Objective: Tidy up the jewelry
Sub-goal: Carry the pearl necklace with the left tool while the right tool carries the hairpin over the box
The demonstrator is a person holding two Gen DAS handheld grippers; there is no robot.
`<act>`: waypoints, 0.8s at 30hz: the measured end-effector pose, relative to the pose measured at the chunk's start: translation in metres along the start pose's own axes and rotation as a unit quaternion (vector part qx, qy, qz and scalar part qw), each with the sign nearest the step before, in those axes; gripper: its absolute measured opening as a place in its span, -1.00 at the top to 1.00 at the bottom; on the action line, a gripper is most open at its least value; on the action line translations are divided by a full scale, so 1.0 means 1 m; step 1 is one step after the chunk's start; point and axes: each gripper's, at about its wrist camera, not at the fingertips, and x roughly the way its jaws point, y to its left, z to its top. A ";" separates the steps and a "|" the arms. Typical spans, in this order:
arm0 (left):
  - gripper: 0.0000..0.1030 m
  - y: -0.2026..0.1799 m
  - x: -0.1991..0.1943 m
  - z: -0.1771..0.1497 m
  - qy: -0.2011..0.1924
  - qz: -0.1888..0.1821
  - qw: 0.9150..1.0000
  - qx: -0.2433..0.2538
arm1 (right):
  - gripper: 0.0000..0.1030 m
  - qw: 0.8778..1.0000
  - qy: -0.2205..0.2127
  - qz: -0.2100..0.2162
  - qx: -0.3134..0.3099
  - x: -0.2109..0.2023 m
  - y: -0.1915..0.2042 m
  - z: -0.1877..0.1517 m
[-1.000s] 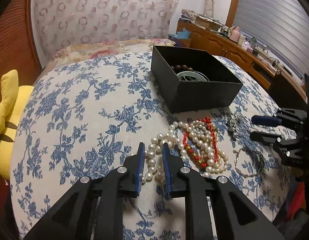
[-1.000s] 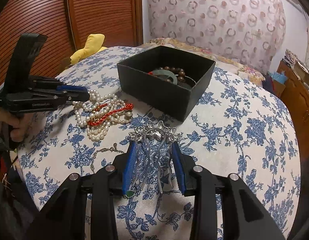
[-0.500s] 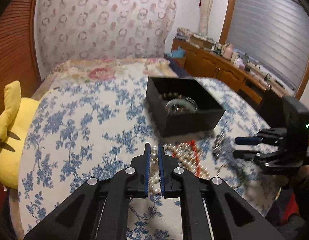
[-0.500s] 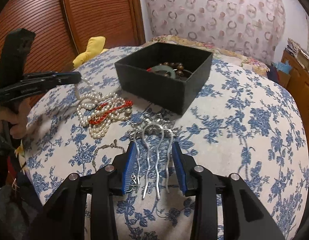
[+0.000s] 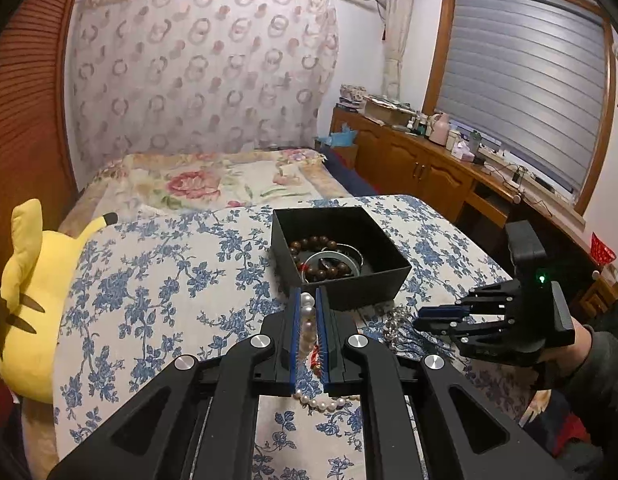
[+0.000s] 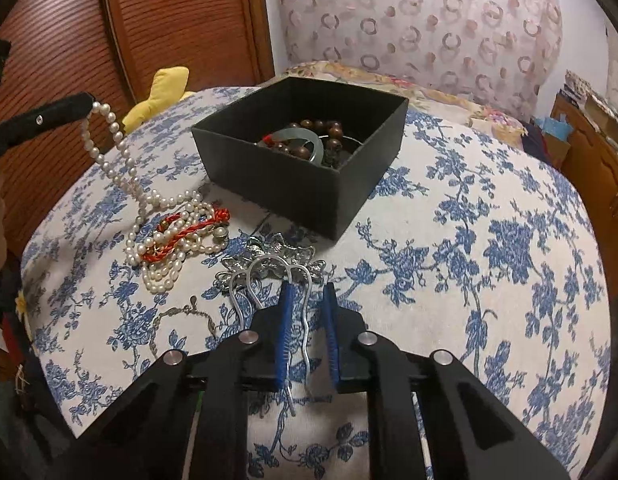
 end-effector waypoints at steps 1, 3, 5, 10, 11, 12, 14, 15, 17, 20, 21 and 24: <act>0.87 -0.001 0.000 -0.001 0.000 0.000 1.000 0.001 | 0.79 1.000 0.005 -0.004 0.004 0.002 -0.002 0.002; 0.87 -0.001 0.000 -0.001 0.000 0.000 1.000 0.000 | 0.81 1.000 0.005 -0.007 0.012 0.003 -0.005 0.003; 0.87 -0.001 0.000 -0.001 0.001 -0.001 1.000 -0.002 | 0.81 1.000 0.011 -0.005 0.012 0.007 -0.006 0.003; 0.87 0.000 0.002 -0.004 0.003 -0.002 1.000 -0.002 | 0.74 0.999 0.022 -0.020 -0.021 0.010 0.003 0.007; 0.87 0.000 0.002 -0.004 0.002 -0.002 1.000 -0.002 | 0.83 0.999 0.024 -0.022 -0.028 0.010 0.004 0.007; 0.87 0.000 0.001 -0.004 0.002 -0.002 1.000 -0.002 | 0.92 0.999 0.025 -0.020 -0.036 0.010 0.006 0.007; 0.87 0.001 0.000 -0.004 -0.004 -0.005 1.000 -0.006 | 0.95 0.998 0.025 -0.023 -0.049 0.010 0.009 0.007; 0.87 0.001 -0.002 -0.002 -0.009 -0.006 1.000 -0.006 | 0.95 0.998 0.024 -0.022 -0.052 0.009 0.010 0.006; 0.87 0.000 -0.007 0.002 -0.017 -0.006 1.000 -0.005 | 0.95 0.998 0.014 -0.023 -0.050 0.004 0.011 0.004; 0.87 -0.002 -0.016 0.014 -0.033 -0.009 0.999 -0.004 | 0.95 0.999 -0.008 -0.016 -0.046 -0.009 0.011 0.004; 0.87 -0.002 -0.018 0.018 -0.037 -0.010 0.999 -0.003 | 0.95 0.999 -0.016 -0.017 -0.047 -0.015 0.012 0.005; 0.87 -0.007 -0.025 0.033 -0.053 -0.013 0.999 0.002 | 0.95 0.998 -0.035 -0.020 -0.053 -0.029 0.013 0.011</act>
